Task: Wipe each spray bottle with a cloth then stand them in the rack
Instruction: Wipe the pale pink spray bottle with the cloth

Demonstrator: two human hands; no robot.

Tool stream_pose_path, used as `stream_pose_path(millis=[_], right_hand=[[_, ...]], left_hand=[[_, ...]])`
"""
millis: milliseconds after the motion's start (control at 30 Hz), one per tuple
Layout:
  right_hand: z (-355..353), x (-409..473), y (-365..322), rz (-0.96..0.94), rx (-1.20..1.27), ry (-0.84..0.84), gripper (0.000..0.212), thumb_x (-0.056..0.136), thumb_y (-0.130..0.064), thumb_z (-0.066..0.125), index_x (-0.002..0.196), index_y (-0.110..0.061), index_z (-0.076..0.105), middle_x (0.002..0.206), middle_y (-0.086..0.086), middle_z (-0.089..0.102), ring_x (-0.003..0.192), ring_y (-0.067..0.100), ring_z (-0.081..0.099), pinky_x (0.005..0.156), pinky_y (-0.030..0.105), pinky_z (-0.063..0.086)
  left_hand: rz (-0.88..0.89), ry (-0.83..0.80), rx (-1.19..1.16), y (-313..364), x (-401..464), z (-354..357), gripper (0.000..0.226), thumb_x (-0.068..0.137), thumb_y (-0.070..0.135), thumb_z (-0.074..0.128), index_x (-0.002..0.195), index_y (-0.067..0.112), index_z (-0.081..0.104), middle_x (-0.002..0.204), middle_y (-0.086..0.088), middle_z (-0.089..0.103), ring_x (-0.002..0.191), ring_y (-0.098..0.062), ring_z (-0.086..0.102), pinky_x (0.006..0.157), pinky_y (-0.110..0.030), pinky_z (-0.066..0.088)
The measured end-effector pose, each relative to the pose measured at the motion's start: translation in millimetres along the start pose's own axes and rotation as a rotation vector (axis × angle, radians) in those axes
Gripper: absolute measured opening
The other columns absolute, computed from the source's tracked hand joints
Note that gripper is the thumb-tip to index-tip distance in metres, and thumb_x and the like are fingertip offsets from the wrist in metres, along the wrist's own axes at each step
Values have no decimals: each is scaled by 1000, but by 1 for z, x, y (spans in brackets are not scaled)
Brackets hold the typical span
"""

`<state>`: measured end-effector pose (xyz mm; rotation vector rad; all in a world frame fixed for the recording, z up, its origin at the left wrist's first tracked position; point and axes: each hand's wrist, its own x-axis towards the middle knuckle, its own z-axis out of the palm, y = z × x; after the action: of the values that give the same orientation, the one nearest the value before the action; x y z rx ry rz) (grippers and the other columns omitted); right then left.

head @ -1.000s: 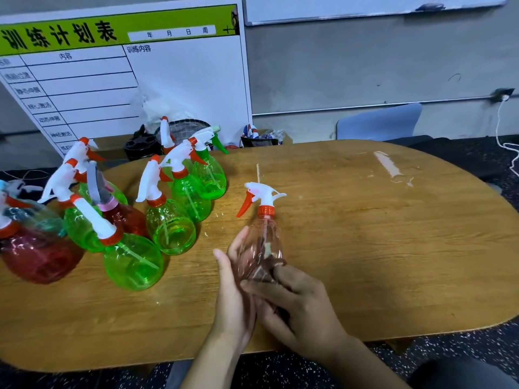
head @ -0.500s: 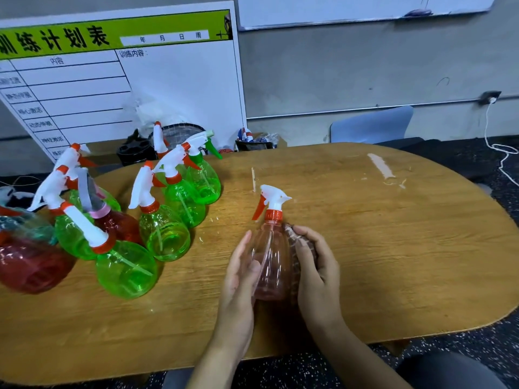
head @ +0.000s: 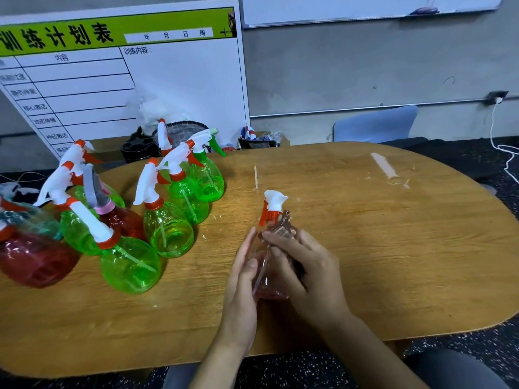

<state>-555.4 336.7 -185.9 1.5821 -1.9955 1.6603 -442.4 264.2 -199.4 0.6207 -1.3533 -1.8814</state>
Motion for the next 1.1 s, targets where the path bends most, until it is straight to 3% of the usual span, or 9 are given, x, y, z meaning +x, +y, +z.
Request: stream_pose_path(millis=[133,233,300,533,633,733,833,933,1100], right_hand=[[-5,-22,1,-169,-5,-127,30,105,-29,61,130,-19,74,102,0,65,89,13,65,70,35,56],[-11,-32,0,-308,-53,-195,28,103,-27,64,128,-19,75,95,-2,62,85,12,61,73,25,52],[-15,-31,-2,-341,-50,-183,28,104,-27,63,128,-19,75,98,-1,65,85,14,64,72,29,55],[-16,7,-1,147,136,35,45,102,-40,58,144,-25,60,127,-12,68,115,9,67,94,34,56],[-4,5,3,171,-5,58,41,103,-44,54,138,-28,67,103,-11,63,95,4,63,80,32,55],[-4,-5,1,14,-67,21,38,105,-37,56,139,-24,67,96,-15,50,81,-3,56,66,16,49],[-9,-25,2,-197,-37,-110,35,104,-32,61,137,-20,68,107,-3,61,87,6,63,69,24,56],[-11,-38,3,-334,-98,-181,35,101,-31,67,134,-20,71,107,2,64,88,10,63,77,18,53],[-20,-16,-1,-179,6,49,36,101,-23,62,135,-16,69,103,-18,56,84,-6,57,66,9,44]], left_hand=[[-6,0,-43,5,0,0,51,103,25,50,154,30,51,143,-9,69,134,-29,65,108,-36,55],[-10,14,-57,5,-2,-1,56,98,31,48,154,32,53,144,-13,68,136,-33,63,113,-44,45],[-4,24,-49,3,-2,-1,56,98,32,48,153,33,54,144,-15,68,136,-35,63,114,-46,44],[1,-11,65,-4,-1,2,54,99,25,47,153,25,53,149,-7,65,136,-31,63,113,-48,53],[3,5,66,-4,-1,1,54,99,26,46,152,29,54,148,-5,66,135,-30,64,109,-47,53],[0,26,40,0,-2,-1,53,101,27,44,153,30,52,146,-8,67,135,-31,64,114,-50,45],[10,34,36,2,-2,-1,53,101,28,44,153,32,54,145,-9,68,136,-31,63,116,-48,42],[4,45,-4,4,-2,0,54,98,32,47,151,32,55,143,-10,69,134,-32,65,113,-46,45],[-6,44,9,1,-2,-1,51,101,32,46,150,32,57,147,-13,66,137,-37,61,117,-58,46]])
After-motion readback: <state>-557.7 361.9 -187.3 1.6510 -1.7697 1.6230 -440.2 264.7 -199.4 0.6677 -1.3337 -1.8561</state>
